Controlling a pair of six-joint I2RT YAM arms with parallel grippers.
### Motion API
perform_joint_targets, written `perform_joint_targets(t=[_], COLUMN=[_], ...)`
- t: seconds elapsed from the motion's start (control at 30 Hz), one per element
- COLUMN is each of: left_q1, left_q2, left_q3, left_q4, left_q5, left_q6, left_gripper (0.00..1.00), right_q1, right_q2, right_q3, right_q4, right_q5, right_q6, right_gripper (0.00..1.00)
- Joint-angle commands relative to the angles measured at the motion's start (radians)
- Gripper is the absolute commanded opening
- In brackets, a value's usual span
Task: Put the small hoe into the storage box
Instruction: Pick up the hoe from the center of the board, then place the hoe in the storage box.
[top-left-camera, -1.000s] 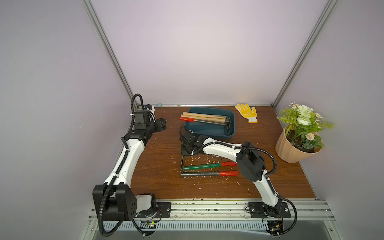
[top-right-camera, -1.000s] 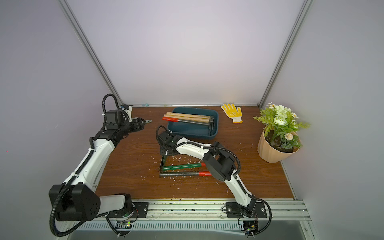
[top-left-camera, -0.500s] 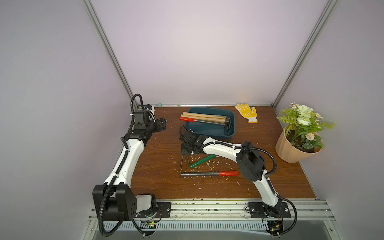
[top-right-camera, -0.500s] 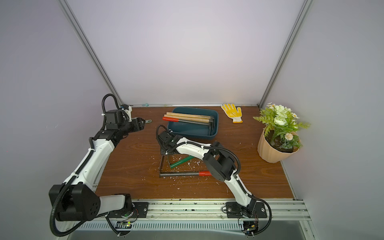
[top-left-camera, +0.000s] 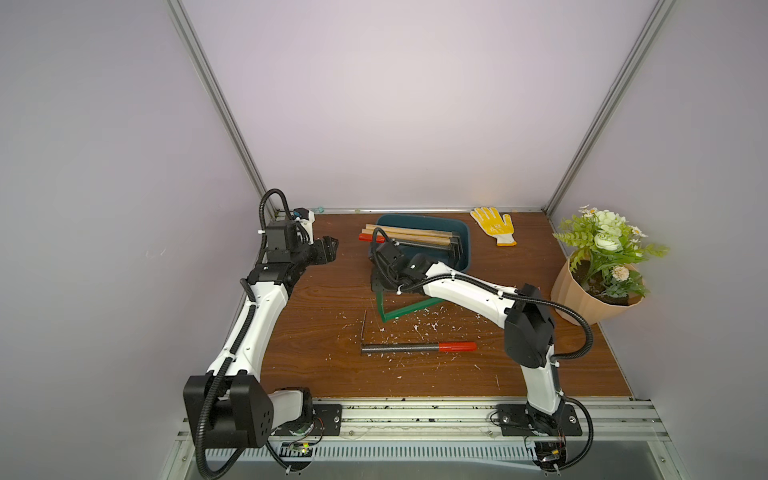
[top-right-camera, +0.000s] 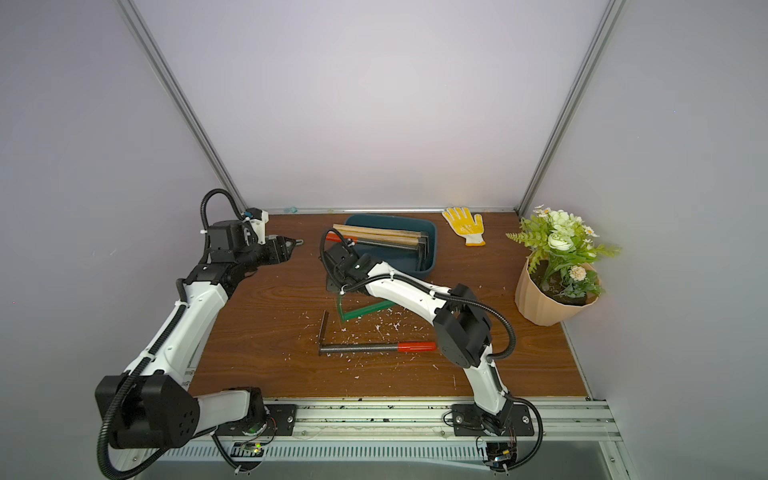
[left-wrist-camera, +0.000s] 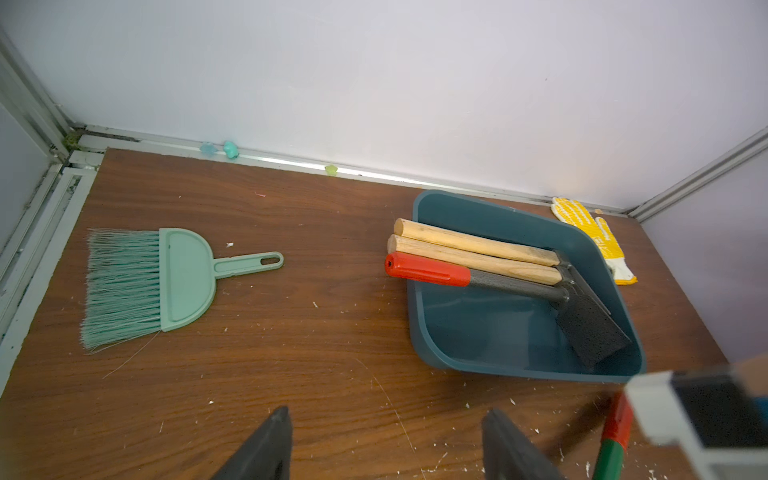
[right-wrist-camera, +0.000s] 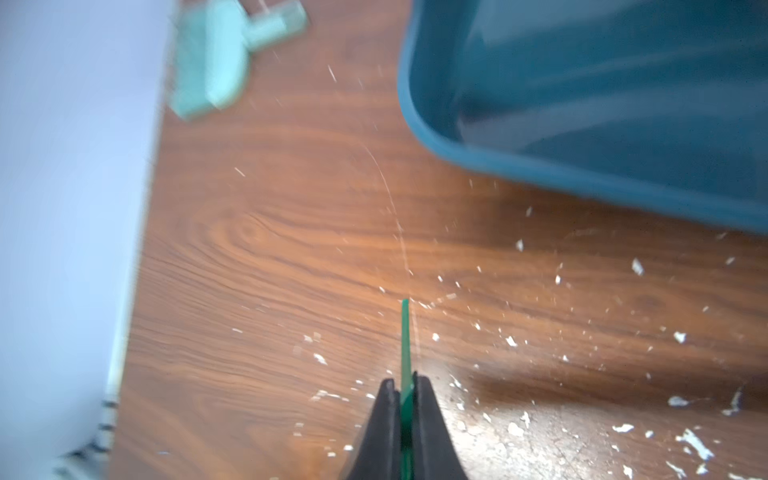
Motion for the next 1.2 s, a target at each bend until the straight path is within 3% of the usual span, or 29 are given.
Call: perform_joint_targets(t=[0.0, 0.27, 0.33, 0.4, 0.6, 1.0, 1.17], left_q1=[-0.039, -0.095, -0.108, -0.132, -0.263, -0.409, -0.419], left_q2=[-0.039, -0.125, -0.148, -0.163, -0.151, -0.037, -0.018], left_q3=[-0.022, -0.130, -0.157, -0.184, -0.221, -0.227, -0.294], left_q4=[0.058, 0.247, 0.283, 0.323, 0.449, 0.697, 0.857], left_q5=[0.049, 0.088, 0.097, 0.103, 0.051, -0.041, -0.100], left_q6=[0.029, -0.039, -0.049, -0.057, -0.073, -0.095, -0.136], left_gripper=[0.73, 0.73, 0.73, 0.73, 0.74, 0.74, 0.75], right_q1=[-0.063, -0.160, -0.187, -0.206, -0.216, -0.219, -0.219], right_q2=[-0.073, 0.113, 0.143, 0.135, 0.021, 0.011, -0.002], right_q3=[0.161, 0.771, 0.858, 0.852, 0.625, 0.643, 0.656], right_q4=[0.072, 0.001, -0.007, 0.019, 0.214, 0.241, 0.255], right_q5=[0.020, 0.070, 0.052, 0.034, -0.005, -0.058, -0.086], right_q6=[-0.005, -0.037, -0.016, 0.019, 0.093, 0.172, 0.207], right_gripper=[0.00, 0.00, 0.00, 0.00, 0.00, 0.00, 0.00])
